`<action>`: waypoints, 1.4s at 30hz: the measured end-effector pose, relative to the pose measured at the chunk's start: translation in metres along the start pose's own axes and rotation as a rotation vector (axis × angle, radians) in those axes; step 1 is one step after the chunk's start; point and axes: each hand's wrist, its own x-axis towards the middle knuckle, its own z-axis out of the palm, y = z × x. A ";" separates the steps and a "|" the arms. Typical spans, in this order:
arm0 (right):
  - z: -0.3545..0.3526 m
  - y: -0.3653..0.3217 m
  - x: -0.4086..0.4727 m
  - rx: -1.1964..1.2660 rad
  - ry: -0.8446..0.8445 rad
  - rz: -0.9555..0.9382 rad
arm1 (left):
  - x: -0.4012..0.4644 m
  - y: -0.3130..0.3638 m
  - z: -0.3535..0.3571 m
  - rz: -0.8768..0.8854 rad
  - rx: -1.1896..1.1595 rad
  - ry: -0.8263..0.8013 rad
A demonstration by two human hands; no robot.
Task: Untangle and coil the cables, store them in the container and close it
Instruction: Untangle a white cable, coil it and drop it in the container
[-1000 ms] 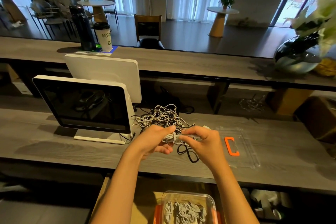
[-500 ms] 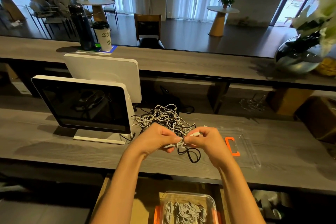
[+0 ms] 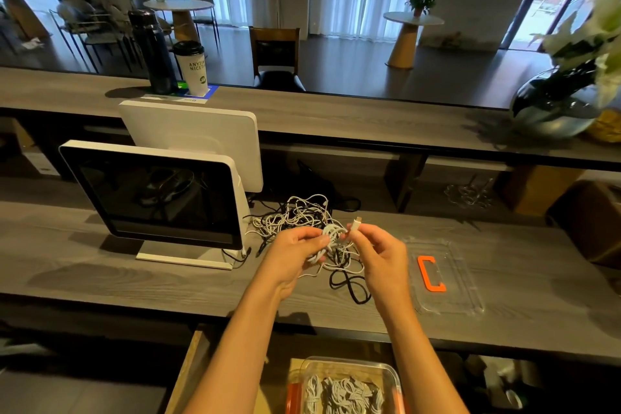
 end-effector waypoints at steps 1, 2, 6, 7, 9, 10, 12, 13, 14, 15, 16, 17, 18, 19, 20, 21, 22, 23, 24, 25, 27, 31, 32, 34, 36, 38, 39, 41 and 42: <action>0.000 0.000 0.000 -0.026 -0.003 -0.016 | -0.001 0.000 0.001 0.001 -0.038 0.020; 0.000 0.000 0.001 -0.045 -0.004 -0.015 | -0.001 -0.001 0.002 0.003 -0.066 0.043; -0.002 -0.002 0.004 -0.140 -0.080 0.076 | -0.004 -0.002 0.000 0.033 -0.089 0.130; -0.001 -0.002 0.004 -0.181 -0.127 0.109 | -0.004 -0.002 0.000 0.041 -0.087 0.129; 0.002 -0.004 0.003 -0.237 -0.190 0.173 | -0.004 -0.004 0.000 0.054 -0.096 0.116; 0.002 -0.005 0.003 -0.247 -0.195 0.200 | -0.005 -0.004 0.000 0.057 -0.106 0.102; 0.002 -0.006 0.003 -0.256 -0.198 0.236 | -0.005 -0.005 0.000 0.060 -0.113 0.071; 0.001 -0.007 0.004 -0.257 -0.204 0.248 | -0.005 -0.005 -0.001 0.065 -0.108 0.060; 0.000 -0.007 0.004 -0.255 -0.209 0.257 | -0.006 -0.005 -0.001 0.072 -0.097 0.053; -0.001 -0.007 0.004 -0.251 -0.213 0.265 | -0.006 -0.006 -0.002 0.081 -0.082 0.043; -0.001 -0.007 0.004 -0.249 -0.213 0.272 | -0.005 -0.006 -0.002 0.091 -0.063 0.028; -0.001 -0.007 0.004 -0.247 -0.209 0.282 | -0.005 -0.006 -0.002 0.100 -0.044 0.011; -0.001 -0.007 0.003 -0.240 -0.203 0.295 | -0.006 -0.006 -0.002 0.107 -0.025 -0.004; -0.001 -0.007 0.003 -0.229 -0.198 0.311 | -0.005 -0.005 -0.002 0.114 -0.004 -0.016; -0.001 -0.007 0.003 -0.214 -0.198 0.328 | -0.005 -0.005 -0.003 0.122 0.018 -0.027; -0.002 -0.008 0.002 -0.194 -0.203 0.344 | -0.005 -0.005 -0.004 0.129 0.039 -0.039; -0.004 -0.009 0.002 -0.168 -0.210 0.359 | -0.006 -0.004 -0.004 0.132 0.057 -0.058; -0.005 -0.010 0.001 -0.137 -0.212 0.368 | -0.007 -0.003 -0.004 0.133 0.072 -0.084; -0.005 -0.011 0.001 -0.104 -0.211 0.372 | -0.008 -0.002 -0.004 0.132 0.084 -0.111; -0.005 -0.012 0.000 -0.077 -0.206 0.371 | -0.009 -0.002 -0.004 0.131 0.092 -0.135; -0.003 -0.013 -0.002 -0.050 -0.178 0.365 | -0.010 0.000 -0.003 0.142 0.102 -0.164; 0.001 -0.012 -0.001 -0.050 -0.133 0.379 | -0.011 0.000 -0.004 0.155 0.088 -0.182; 0.000 -0.011 0.000 -0.031 -0.125 0.390 | -0.012 0.000 -0.005 0.151 0.085 -0.186; -0.002 -0.010 0.000 0.062 -0.099 0.422 | -0.011 0.000 -0.007 0.138 0.078 -0.202; -0.005 -0.009 0.001 0.185 -0.068 0.439 | -0.011 0.000 -0.007 0.127 0.089 -0.236; -0.007 -0.008 0.003 0.245 -0.065 0.426 | -0.010 -0.001 -0.005 0.121 0.084 -0.260; -0.007 -0.008 0.003 0.262 -0.068 0.421 | -0.011 -0.001 -0.004 0.123 0.076 -0.260; -0.005 -0.008 0.004 0.305 -0.057 0.427 | -0.011 0.000 -0.002 0.140 0.093 -0.256; -0.004 -0.008 0.004 0.323 -0.040 0.435 | -0.012 0.001 0.000 0.160 0.135 -0.260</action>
